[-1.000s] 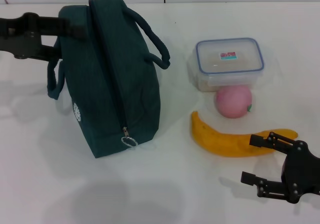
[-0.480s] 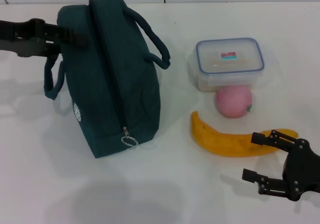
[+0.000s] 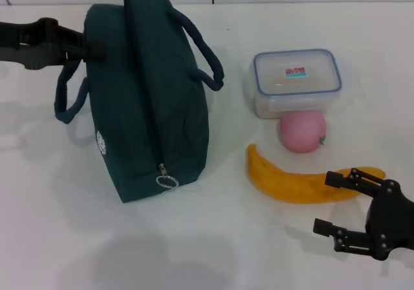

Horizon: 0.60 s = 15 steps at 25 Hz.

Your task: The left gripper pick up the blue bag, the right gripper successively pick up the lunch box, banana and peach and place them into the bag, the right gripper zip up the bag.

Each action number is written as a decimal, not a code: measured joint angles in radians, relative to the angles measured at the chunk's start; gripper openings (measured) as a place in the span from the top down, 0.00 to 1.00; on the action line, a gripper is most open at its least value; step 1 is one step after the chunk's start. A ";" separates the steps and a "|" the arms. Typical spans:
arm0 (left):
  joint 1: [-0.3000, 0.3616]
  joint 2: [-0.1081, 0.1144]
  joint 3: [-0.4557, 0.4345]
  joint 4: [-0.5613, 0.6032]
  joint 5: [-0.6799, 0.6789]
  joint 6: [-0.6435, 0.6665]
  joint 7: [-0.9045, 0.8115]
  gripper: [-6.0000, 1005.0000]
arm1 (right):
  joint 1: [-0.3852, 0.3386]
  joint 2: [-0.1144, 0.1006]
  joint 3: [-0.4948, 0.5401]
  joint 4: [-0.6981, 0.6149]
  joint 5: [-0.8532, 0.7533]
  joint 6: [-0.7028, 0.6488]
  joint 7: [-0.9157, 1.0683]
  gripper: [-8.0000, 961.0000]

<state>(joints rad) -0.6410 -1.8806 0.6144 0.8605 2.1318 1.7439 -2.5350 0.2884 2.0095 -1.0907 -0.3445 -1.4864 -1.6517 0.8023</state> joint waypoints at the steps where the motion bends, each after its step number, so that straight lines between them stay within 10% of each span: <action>1: 0.000 0.000 0.002 0.000 0.000 0.000 -0.002 0.72 | 0.000 0.000 0.000 0.001 0.000 0.000 0.000 0.14; 15: 0.004 0.000 -0.003 -0.009 -0.048 0.006 -0.023 0.96 | -0.003 -0.002 0.030 0.064 0.120 -0.010 0.083 0.14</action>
<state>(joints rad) -0.6370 -1.8806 0.6110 0.8512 2.0842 1.7503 -2.5578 0.2855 2.0077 -1.0611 -0.2801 -1.3664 -1.6613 0.8857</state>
